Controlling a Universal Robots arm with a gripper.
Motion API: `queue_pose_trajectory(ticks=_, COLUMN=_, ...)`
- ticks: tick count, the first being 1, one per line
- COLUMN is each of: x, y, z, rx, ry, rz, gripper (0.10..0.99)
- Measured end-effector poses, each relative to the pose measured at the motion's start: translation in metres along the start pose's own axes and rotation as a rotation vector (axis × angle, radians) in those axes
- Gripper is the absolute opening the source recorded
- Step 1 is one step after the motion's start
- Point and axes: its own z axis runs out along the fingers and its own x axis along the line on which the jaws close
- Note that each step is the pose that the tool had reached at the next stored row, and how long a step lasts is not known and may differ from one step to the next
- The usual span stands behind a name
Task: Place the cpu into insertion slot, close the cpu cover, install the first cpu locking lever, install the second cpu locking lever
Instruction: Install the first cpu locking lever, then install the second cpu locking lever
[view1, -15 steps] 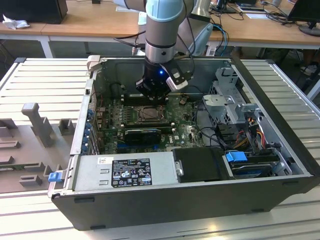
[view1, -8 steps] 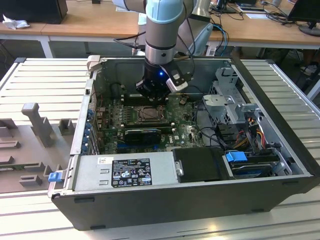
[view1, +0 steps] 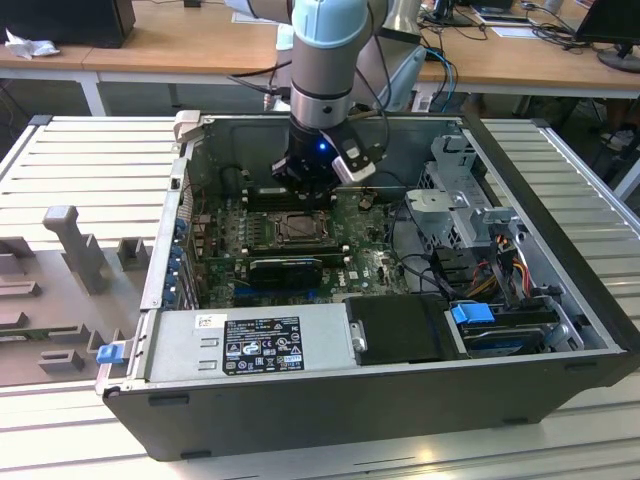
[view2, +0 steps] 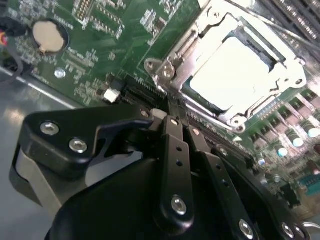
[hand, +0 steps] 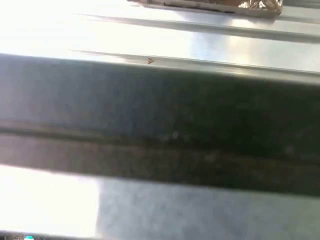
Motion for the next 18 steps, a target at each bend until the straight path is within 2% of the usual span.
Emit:
queue_pose_trajectory(ticks=2, x=0.0, y=0.0006, z=-0.0063, rx=0.0, ry=0.0002, rz=0.0, gripper=0.106)
queue_pose_trajectory(ticks=3, x=0.0, y=0.0007, z=-0.0069, rx=0.0, ry=0.0, rz=0.0, gripper=0.106)
queue_pose_trajectory(ticks=8, x=0.0004, y=-0.004, z=-0.0074, rx=0.0, ry=0.0001, rz=0.0, gripper=0.106)
queue_pose_trajectory(ticks=18, x=0.0008, y=-0.0085, z=-0.0079, rx=0.0, ry=0.0001, rz=0.0, gripper=0.106)
